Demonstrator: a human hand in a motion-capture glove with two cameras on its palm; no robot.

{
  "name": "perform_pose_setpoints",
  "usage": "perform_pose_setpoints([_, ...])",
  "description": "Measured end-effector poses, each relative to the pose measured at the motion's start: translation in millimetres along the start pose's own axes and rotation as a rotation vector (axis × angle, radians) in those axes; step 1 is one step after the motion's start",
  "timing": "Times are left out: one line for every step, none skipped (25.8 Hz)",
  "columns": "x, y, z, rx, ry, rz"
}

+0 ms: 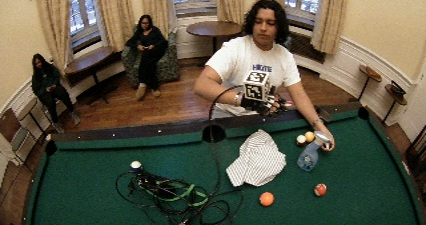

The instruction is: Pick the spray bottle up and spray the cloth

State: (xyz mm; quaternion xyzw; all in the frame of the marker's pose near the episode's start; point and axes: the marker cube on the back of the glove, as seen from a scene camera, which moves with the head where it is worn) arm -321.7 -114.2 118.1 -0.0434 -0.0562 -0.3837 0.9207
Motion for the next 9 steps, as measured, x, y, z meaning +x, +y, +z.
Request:
perform_pose_setpoints([-2, 4, -2, 0.001, 0.0, -0.005])
perform_pose_setpoints([-5, 7, -4, 0.003, 0.0, -0.009])
perform_pose_setpoints([-7, 10, -6, 0.007, 0.0, -0.012])
perform_pose_setpoints([-9, 13, -9, 0.012, 0.0, -0.014])
perform_pose_setpoints([-10, 15, -12, 0.017, 0.001, -0.015])
perform_pose_setpoints([-10, 17, -15, 0.022, 0.002, -0.016])
perform_pose_setpoints([-11, 19, -17, 0.028, 0.004, -0.017])
perform_pose_setpoints([-11, 21, -19, 0.034, 0.006, -0.017])
perform_pose_setpoints([-11, 21, -20, 0.037, 0.007, -0.018])
